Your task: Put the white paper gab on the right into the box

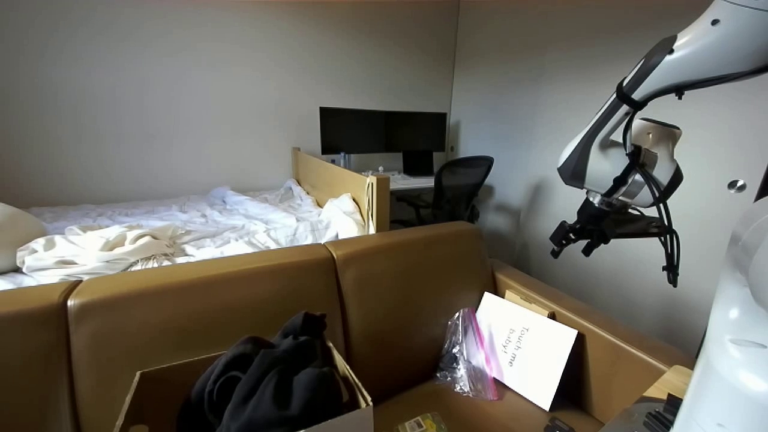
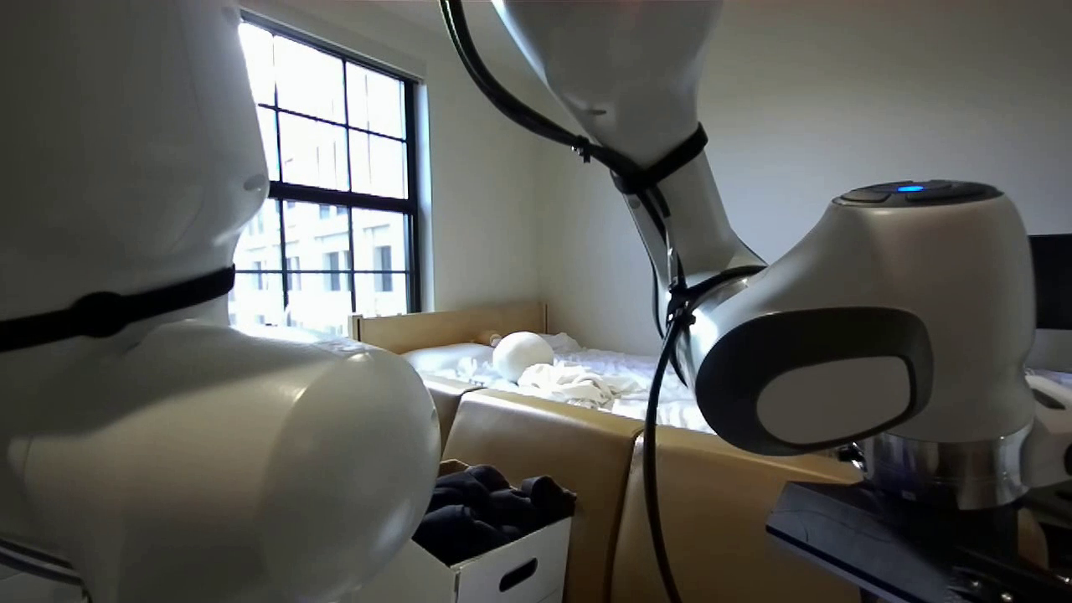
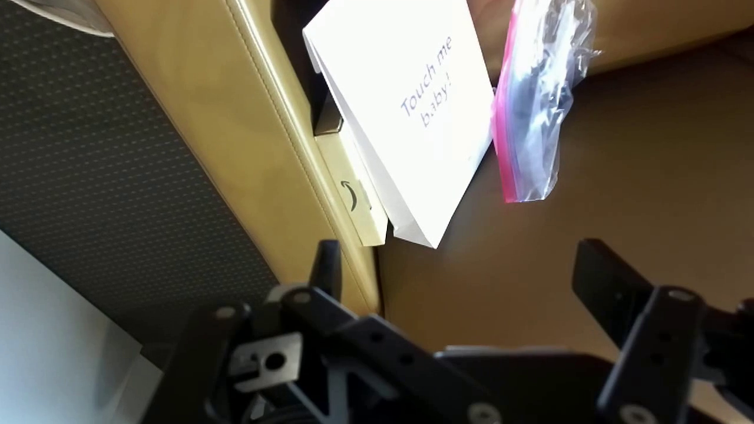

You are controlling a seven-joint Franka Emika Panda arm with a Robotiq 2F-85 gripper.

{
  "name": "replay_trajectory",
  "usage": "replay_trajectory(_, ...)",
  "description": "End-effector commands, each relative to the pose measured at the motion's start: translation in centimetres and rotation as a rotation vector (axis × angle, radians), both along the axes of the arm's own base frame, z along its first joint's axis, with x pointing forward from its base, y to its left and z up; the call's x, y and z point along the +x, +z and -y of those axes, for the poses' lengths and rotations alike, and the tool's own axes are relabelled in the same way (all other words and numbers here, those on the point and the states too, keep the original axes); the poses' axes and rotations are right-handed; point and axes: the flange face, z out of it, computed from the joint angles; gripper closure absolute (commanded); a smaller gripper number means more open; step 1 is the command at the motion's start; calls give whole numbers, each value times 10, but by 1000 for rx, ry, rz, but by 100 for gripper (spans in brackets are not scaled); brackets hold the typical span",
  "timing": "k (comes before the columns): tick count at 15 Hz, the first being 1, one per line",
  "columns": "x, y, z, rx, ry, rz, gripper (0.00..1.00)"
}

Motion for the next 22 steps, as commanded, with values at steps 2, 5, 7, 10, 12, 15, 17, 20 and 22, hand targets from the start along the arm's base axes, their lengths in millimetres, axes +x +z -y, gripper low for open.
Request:
replay_trajectory(2, 3, -1, 3, 1, -19, 0, 0)
replay_trajectory(5, -10, -19, 13, 53, -57, -55, 0)
replay_trajectory(7, -22, -30, 15, 83, -69, -96, 0)
replay_trajectory(10, -38, -42, 16, 122, -65, -126, 0)
replay_trajectory(12, -44, -47, 17, 131, -19, -165, 0)
replay_trajectory(15, -43, -43, 19, 137, -46, -137, 0)
replay_trajectory(17, -43, -44, 19, 135, -44, -138, 0)
replay_trajectory(20, -27, -32, 26, 124, -12, -145, 0)
replay_trajectory(22, 0, -16, 32, 103, 82, -218, 0)
